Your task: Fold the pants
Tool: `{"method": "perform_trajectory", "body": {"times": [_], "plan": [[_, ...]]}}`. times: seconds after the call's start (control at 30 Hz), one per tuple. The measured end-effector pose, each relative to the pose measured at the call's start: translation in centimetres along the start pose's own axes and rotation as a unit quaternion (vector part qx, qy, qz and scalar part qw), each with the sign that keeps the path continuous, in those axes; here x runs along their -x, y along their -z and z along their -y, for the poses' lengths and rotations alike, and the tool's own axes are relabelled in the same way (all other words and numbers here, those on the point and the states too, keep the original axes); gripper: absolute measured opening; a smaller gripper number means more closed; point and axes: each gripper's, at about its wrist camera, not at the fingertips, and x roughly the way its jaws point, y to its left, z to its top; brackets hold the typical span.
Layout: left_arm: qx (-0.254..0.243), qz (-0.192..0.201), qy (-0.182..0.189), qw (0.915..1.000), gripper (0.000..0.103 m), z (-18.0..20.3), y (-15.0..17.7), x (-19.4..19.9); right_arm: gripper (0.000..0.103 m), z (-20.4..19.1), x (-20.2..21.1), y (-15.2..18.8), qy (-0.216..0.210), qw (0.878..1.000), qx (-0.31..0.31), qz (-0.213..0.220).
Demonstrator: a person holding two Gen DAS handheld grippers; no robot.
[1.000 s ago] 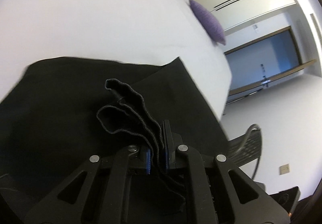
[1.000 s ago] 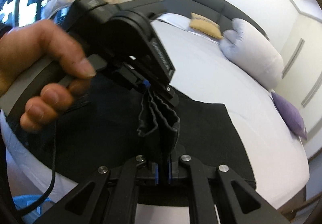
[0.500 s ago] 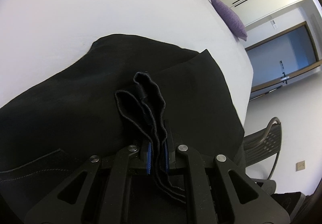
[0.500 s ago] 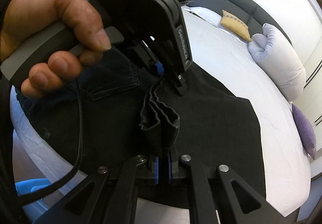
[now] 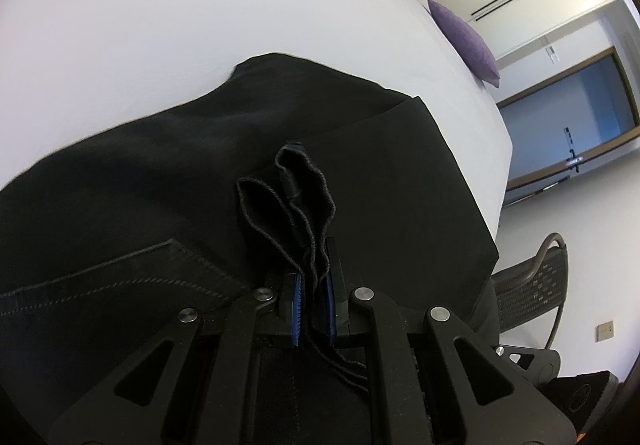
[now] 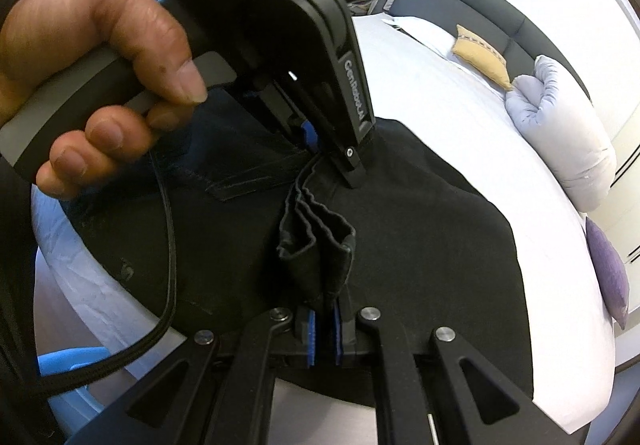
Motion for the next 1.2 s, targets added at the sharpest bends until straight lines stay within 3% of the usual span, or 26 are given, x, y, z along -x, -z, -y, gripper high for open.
{"method": "perform_trajectory", "body": {"times": [0.13, 0.23, 0.3, 0.37, 0.47, 0.5, 0.53, 0.6, 0.67, 0.73, 0.77, 0.8, 0.87, 0.93, 1.03, 1.1, 1.17, 1.2], "plan": [[0.01, 0.008, 0.004, 0.9999, 0.011, -0.4, 0.3, -0.1, 0.011, 0.8, -0.4, 0.4, -0.002, 1.0, -0.004, -0.002], [0.003, 0.018, -0.021, 0.9996, 0.013, -0.2, 0.8, 0.9, 0.016, 1.2, 0.0, 0.1, -0.009, 1.0, -0.01, -0.004], [-0.002, 0.034, -0.052, 0.9981, 0.013, 0.3, 1.2, 1.9, 0.031, 1.7, 0.4, 0.3, -0.022, 1.0, -0.019, -0.007], [-0.011, 0.052, -0.093, 0.9943, 0.013, 1.2, 1.4, 3.0, 0.045, 2.9, 1.1, 0.7, -0.055, 0.997, -0.043, -0.008], [-0.043, 0.077, -0.139, 0.9864, 0.013, 3.6, 1.4, 4.2, 0.045, 6.7, 2.6, 1.6, -0.127, 0.984, -0.122, -0.007], [-0.06, 0.079, -0.146, 0.9843, 0.013, 4.7, 1.4, 4.1, 0.045, 8.5, 2.8, 2.0, -0.149, 0.976, -0.156, -0.009], [-0.079, 0.076, -0.153, 0.9821, 0.013, 6.0, 1.4, 3.7, 0.044, 11.5, 2.7, 2.6, -0.178, 0.96, -0.215, -0.014], [-0.111, 0.063, -0.165, 0.978, 0.013, 8.2, 1.5, 2.1, 0.039, 16.2, 2.3, 3.7, -0.198, 0.935, -0.293, -0.009], [-0.128, 0.039, -0.163, 0.9776, 0.013, 9.6, 1.9, -0.3, 0.038, 21.6, 1.4, 5.0, -0.219, 0.903, -0.37, -0.001], [-0.133, 0.009, -0.162, 0.9777, 0.013, 9.2, 2.6, -2.6, 0.038, 26.4, -0.2, 5.9, -0.267, 0.859, -0.436, 0.017], [-0.134, -0.004, -0.17, 0.9763, 0.013, 9.1, 3.1, -3.9, 0.038, 27.8, -1.0, 6.1, -0.286, 0.844, -0.454, 0.019], [-0.137, 0.005, -0.177, 0.9746, 0.013, 9.2, 3.4, -4.2, 0.038, 29.2, -2.4, 6.2, -0.309, 0.825, -0.473, 0.019], [-0.143, 0.013, -0.183, 0.9725, 0.013, 9.7, 3.9, -4.4, 0.038, 30.6, -5.3, 5.6, -0.352, 0.805, -0.478, -0.004], [-0.146, 0.009, -0.18, 0.9728, 0.013, 9.8, 3.9, -4.4, 0.038, 31.6, -8.2, 4.7, -0.374, 0.798, -0.472, -0.026], [-0.133, 0.01, -0.168, 0.9767, 0.013, 9.5, 4.1, -4.4, 0.038, 34.3, -13.8, 3.9, -0.436, 0.744, -0.503, -0.047], [-0.132, 0.009, -0.171, 0.9765, 0.013, 9.7, 4.0, -4.5, 0.038, 34.8, -16.4, 3.8, -0.442, 0.735, -0.51, -0.066], [-0.133, 0.006, -0.176, 0.9753, 0.013, 9.7, 4.0, -4.7, 0.033, 34.3, -18.6, 4.6, -0.458, 0.718, -0.516, -0.093], [-0.134, 0.005, -0.178, 0.9749, 0.013, 9.7, 4.0, -4.8, 0.03, 33.6, -19.0, 4.8, -0.463, 0.719, -0.509, -0.099]]}}
